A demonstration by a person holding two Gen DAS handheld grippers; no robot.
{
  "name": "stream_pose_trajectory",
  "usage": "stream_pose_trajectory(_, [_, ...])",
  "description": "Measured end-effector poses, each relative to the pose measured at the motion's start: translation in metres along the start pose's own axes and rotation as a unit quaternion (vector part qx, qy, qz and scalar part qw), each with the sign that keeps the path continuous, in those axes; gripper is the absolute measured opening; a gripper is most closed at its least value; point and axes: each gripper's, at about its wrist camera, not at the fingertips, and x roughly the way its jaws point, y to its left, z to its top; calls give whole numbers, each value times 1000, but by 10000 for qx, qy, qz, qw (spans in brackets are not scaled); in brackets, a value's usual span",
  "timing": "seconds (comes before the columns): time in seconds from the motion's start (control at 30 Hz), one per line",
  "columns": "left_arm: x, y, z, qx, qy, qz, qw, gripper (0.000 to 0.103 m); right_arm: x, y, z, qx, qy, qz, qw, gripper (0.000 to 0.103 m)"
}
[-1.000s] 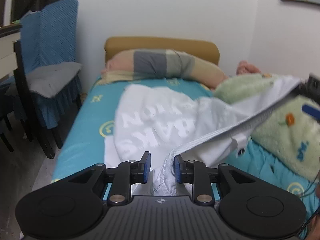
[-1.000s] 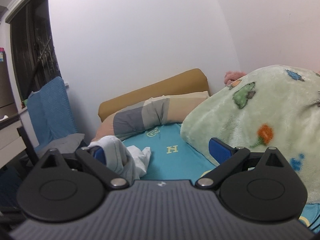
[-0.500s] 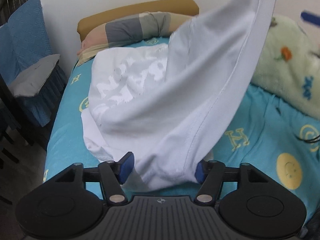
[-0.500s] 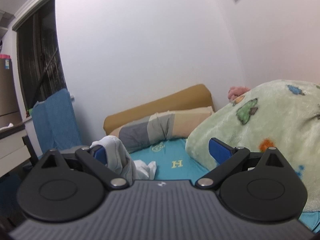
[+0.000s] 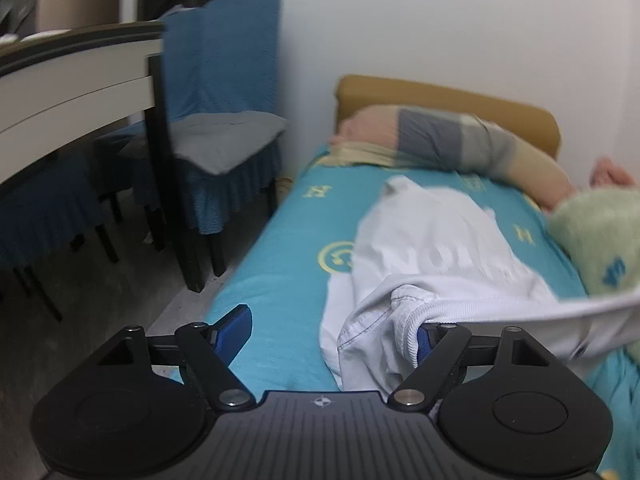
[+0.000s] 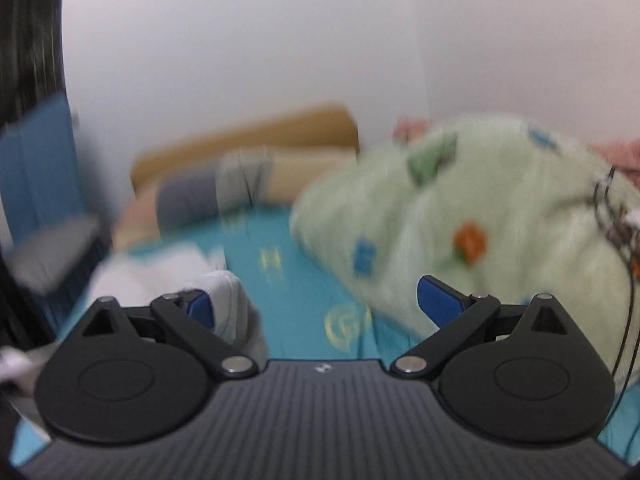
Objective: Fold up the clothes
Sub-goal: 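Lift the white T-shirt high with both grippers and shake it open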
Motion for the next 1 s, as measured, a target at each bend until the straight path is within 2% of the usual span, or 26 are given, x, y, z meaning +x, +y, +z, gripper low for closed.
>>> stream_pose_trajectory(0.07, [-9, 3, 5, -90, -178, -25, 9998, 81, 4, 1, -6, -74, 92, -85, 9999, 101])
stream_pose_trajectory(0.17, [-27, 4, 16, -191, -582, -64, 9981, 83, -21, 4, -1, -105, -421, -122, 9990, 101])
stream_pose_trajectory(0.23, [-45, 6, 28, -306, -965, -37, 9949, 90, -44, 6, 9, -188, -831, -188, 9962, 101])
stream_pose_trajectory(0.33, [-87, 14, 59, -457, -1546, -35, 9869, 90, -86, 7, 52, -25, -1343, 114, 9909, 101])
stream_pose_trajectory(0.43, [-145, 19, 97, -542, -2244, -90, 9730, 90, -128, 7, 95, 143, -1850, 422, 9817, 101])
stream_pose_trajectory(0.57, [-229, 24, 152, -609, -3101, -206, 9485, 90, -187, 8, 162, 336, -2404, 827, 9666, 101])
stream_pose_trajectory(0.7, [-308, 33, 211, -835, -3549, -466, 9300, 90, -245, 8, 212, 200, -2935, 958, 9509, 101])
stream_pose_trajectory(0.8, [-364, 36, 247, -813, -4037, -507, 9099, 90, -288, 8, 249, 95, -3328, 1053, 9371, 101])
stream_pose_trajectory(0.93, [-421, 34, 292, -814, -4315, -797, 8949, 91, -346, 7, 298, -45, -3842, 1176, 9157, 101])
stream_pose_trajectory(1.0, [-441, 29, 305, -707, -4394, -857, 8914, 92, -375, 7, 322, -115, -4094, 1235, 9039, 101])
